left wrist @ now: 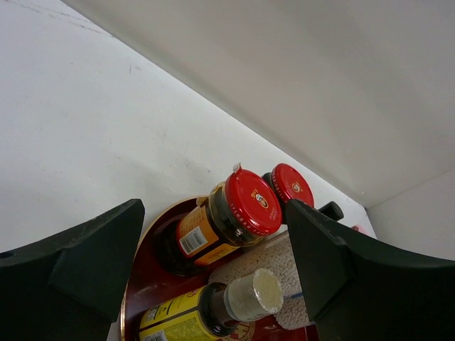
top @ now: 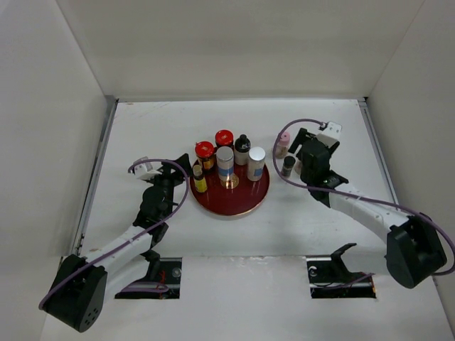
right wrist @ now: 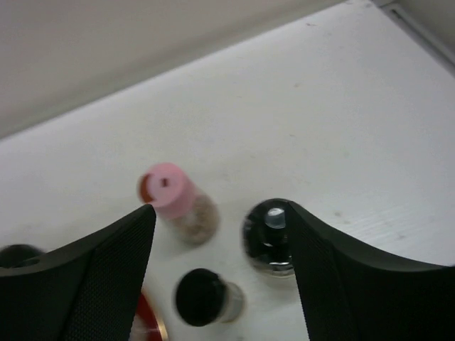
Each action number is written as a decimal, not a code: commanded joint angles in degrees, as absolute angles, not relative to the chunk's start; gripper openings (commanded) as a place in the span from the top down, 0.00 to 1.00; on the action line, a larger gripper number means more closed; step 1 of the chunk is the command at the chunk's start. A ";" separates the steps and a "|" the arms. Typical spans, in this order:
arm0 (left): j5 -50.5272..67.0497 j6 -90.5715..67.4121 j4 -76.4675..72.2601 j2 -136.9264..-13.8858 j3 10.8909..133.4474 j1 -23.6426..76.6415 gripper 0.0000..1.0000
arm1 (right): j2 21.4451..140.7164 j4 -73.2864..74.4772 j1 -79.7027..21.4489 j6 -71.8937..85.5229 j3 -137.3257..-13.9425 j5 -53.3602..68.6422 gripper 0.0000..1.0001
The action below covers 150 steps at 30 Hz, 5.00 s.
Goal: Organize the condiment bottles
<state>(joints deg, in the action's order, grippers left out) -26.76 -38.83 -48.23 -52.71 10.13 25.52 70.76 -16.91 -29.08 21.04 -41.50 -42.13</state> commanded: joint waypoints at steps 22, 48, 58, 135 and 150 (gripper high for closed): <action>-26.19 -40.17 -52.12 -54.05 9.76 25.35 0.19 | 83.33 -13.01 -18.76 27.24 -45.44 -34.63 0.39; -26.72 -39.46 -50.80 -51.24 9.58 24.65 0.20 | 58.61 -16.87 -55.05 13.00 -51.77 -28.75 0.47; -26.89 -40.78 -49.83 -51.77 9.32 23.16 0.20 | 75.74 -25.82 -61.39 16.53 -50.19 -24.08 0.47; -26.02 -41.22 -52.38 -55.72 9.67 23.77 0.35 | 65.31 4.56 -42.93 22.68 -43.15 -36.84 0.58; -26.02 -40.69 -51.94 -52.91 9.05 23.60 0.35 | 83.04 -16.60 -52.86 21.36 -50.18 -26.80 0.60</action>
